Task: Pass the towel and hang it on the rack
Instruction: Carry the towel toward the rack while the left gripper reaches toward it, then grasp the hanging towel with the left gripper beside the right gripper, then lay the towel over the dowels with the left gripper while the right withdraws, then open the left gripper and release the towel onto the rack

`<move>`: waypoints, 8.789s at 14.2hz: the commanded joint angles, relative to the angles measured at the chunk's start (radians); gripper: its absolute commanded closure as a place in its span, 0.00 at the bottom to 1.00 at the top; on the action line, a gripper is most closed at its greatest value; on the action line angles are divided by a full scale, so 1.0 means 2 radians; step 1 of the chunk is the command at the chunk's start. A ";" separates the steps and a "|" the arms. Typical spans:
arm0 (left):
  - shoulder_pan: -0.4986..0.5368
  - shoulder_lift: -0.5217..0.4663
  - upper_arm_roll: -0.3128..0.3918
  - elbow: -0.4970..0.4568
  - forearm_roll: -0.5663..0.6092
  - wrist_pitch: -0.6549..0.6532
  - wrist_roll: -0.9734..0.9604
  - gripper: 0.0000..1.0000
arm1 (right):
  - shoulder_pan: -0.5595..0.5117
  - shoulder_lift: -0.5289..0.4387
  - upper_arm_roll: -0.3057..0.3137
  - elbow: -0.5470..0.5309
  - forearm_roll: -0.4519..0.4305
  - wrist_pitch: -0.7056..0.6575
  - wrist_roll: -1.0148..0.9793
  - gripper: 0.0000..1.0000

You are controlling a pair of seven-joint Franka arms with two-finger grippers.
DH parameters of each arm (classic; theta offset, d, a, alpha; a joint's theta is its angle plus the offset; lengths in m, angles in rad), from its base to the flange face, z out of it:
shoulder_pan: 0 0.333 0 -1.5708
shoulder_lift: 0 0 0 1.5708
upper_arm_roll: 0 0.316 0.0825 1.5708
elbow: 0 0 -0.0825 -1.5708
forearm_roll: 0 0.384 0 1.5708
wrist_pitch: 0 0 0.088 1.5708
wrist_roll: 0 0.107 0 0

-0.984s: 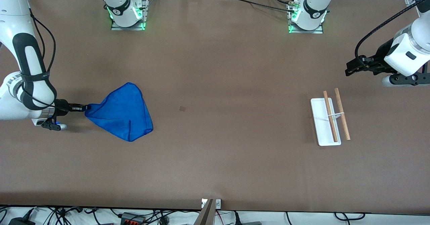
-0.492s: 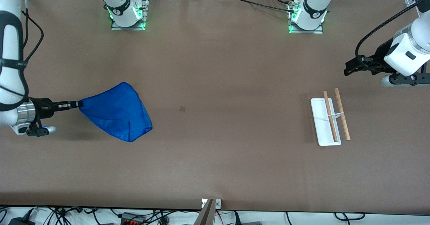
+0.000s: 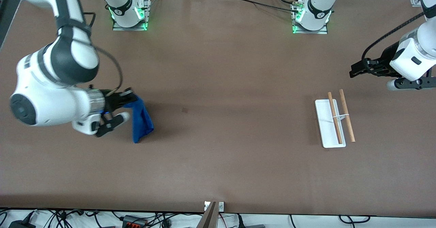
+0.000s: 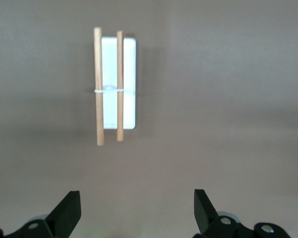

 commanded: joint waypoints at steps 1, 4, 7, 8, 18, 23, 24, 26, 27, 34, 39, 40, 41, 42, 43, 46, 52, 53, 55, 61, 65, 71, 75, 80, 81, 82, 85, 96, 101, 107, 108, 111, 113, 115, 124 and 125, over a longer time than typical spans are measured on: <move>0.032 0.035 -0.003 0.015 -0.019 -0.015 0.011 0.00 | 0.028 0.004 0.014 0.031 0.049 0.052 0.042 1.00; 0.030 0.041 -0.007 0.013 -0.022 -0.017 0.011 0.00 | 0.090 0.004 0.034 0.035 0.051 0.154 0.114 1.00; 0.049 0.064 -0.007 0.012 -0.089 -0.014 0.074 0.00 | 0.135 0.003 0.041 0.039 0.051 0.224 0.162 1.00; 0.052 0.073 -0.007 0.014 -0.108 -0.013 0.109 0.00 | 0.146 0.003 0.041 0.045 0.051 0.239 0.177 1.00; 0.037 0.120 -0.080 -0.073 -0.230 0.216 0.504 0.00 | 0.223 0.002 0.044 0.054 0.053 0.329 0.313 1.00; 0.042 0.098 -0.155 -0.157 -0.231 0.330 0.526 0.00 | 0.222 0.002 0.054 0.062 0.058 0.330 0.315 1.00; 0.042 0.094 -0.160 -0.171 -0.231 0.346 0.541 0.00 | 0.222 0.002 0.054 0.062 0.058 0.330 0.314 1.00; 0.044 0.084 -0.170 -0.203 -0.252 0.371 0.567 0.00 | 0.223 0.002 0.054 0.062 0.057 0.330 0.313 1.00; 0.043 0.082 -0.174 -0.210 -0.257 0.376 0.576 0.00 | 0.223 0.002 0.054 0.062 0.057 0.330 0.312 1.00; 0.045 0.075 -0.237 -0.254 -0.283 0.449 0.634 0.00 | 0.224 0.002 0.054 0.062 0.056 0.330 0.312 1.00; 0.043 0.075 -0.245 -0.263 -0.283 0.466 0.648 0.00 | 0.225 0.002 0.054 0.062 0.053 0.330 0.312 1.00; 0.043 0.075 -0.249 -0.265 -0.283 0.466 0.648 0.00 | 0.225 0.002 0.054 0.062 0.052 0.330 0.312 1.00; 0.045 0.074 -0.257 -0.267 -0.283 0.466 0.649 0.00 | 0.224 0.002 0.054 0.062 0.052 0.330 0.311 1.00; 0.045 0.074 -0.258 -0.266 -0.283 0.466 0.649 0.00 | 0.224 0.002 0.054 0.062 0.052 0.330 0.309 1.00; 0.043 0.075 -0.259 -0.266 -0.283 0.468 0.650 0.00 | 0.224 0.002 0.053 0.062 0.052 0.330 0.303 1.00; 0.039 0.078 -0.266 -0.262 -0.283 0.493 0.659 0.07 | 0.224 0.002 0.053 0.062 0.052 0.330 0.299 1.00; 0.041 0.089 -0.266 -0.253 -0.283 0.493 0.660 0.88 | 0.225 0.002 0.053 0.062 0.052 0.332 0.299 1.00; 0.040 0.091 -0.266 -0.247 -0.283 0.493 0.660 0.94 | 0.224 0.002 0.053 0.062 0.052 0.332 0.299 1.00; 0.038 0.091 -0.266 -0.245 -0.283 0.493 0.659 0.99 | 0.224 0.002 0.053 0.062 0.052 0.332 0.299 1.00; 0.049 0.091 -0.258 -0.233 -0.282 0.464 0.655 0.99 | 0.220 0.002 0.050 0.061 0.029 0.331 0.286 0.00; 0.100 0.075 -0.249 -0.212 -0.228 0.384 0.644 0.99 | 0.214 -0.012 0.038 0.056 -0.016 0.315 0.285 0.00; 0.206 0.062 -0.246 -0.155 -0.151 0.268 0.535 0.99 | 0.207 -0.023 -0.047 0.048 -0.146 0.190 0.289 0.00; 0.240 0.064 -0.245 -0.148 -0.072 0.262 0.469 0.99 | 0.154 -0.022 -0.109 0.016 -0.148 0.151 0.243 0.00; 0.285 0.093 -0.246 -0.107 0.039 0.244 0.465 0.99 | 0.082 -0.022 -0.113 0.016 -0.164 0.123 0.202 0.00; 0.296 0.110 -0.246 -0.103 0.054 0.252 0.471 0.99 | 0.077 -0.025 -0.117 0.013 -0.177 0.117 0.202 0.00; 0.302 0.119 -0.246 -0.102 0.056 0.255 0.472 0.99 | 0.062 -0.032 -0.117 0.003 -0.188 0.113 0.202 0.00; 0.319 0.145 -0.246 -0.104 0.057 0.286 0.485 0.99 | -0.020 -0.099 -0.077 -0.096 -0.188 0.152 0.201 0.00; 0.371 0.206 -0.246 -0.104 0.056 0.325 0.561 0.99 | -0.153 -0.206 0.011 -0.175 -0.236 0.123 0.111 0.00; 0.370 0.243 -0.247 -0.101 0.056 0.357 0.561 0.77 | -0.152 -0.287 0.011 -0.312 -0.237 0.201 0.105 0.00; 0.373 0.256 -0.248 -0.098 0.052 0.358 0.595 0.00 | -0.153 -0.301 0.009 -0.323 -0.237 0.186 0.089 0.00; 0.370 0.256 -0.247 -0.084 0.053 0.355 0.600 0.00 | -0.153 -0.300 0.009 -0.320 -0.237 0.176 0.089 0.00; 0.373 0.256 -0.247 -0.071 0.056 0.338 0.603 0.00 | -0.152 -0.298 0.010 -0.315 -0.232 0.175 0.096 0.00; 0.378 0.254 -0.247 -0.070 0.055 0.329 0.602 0.00 | -0.153 -0.299 0.010 -0.315 -0.231 0.173 0.098 0.00; 0.385 0.253 -0.247 -0.062 0.055 0.315 0.601 0.00 | -0.153 -0.299 0.010 -0.315 -0.231 0.167 0.098 0.00; 0.402 0.232 -0.249 0.054 0.056 0.136 0.601 0.00 | -0.153 -0.297 0.010 -0.315 -0.231 0.155 0.098 0.00; 0.401 0.226 -0.250 0.079 0.057 0.108 0.599 0.00 | -0.153 -0.296 0.010 -0.315 -0.231 0.155 0.098 0.00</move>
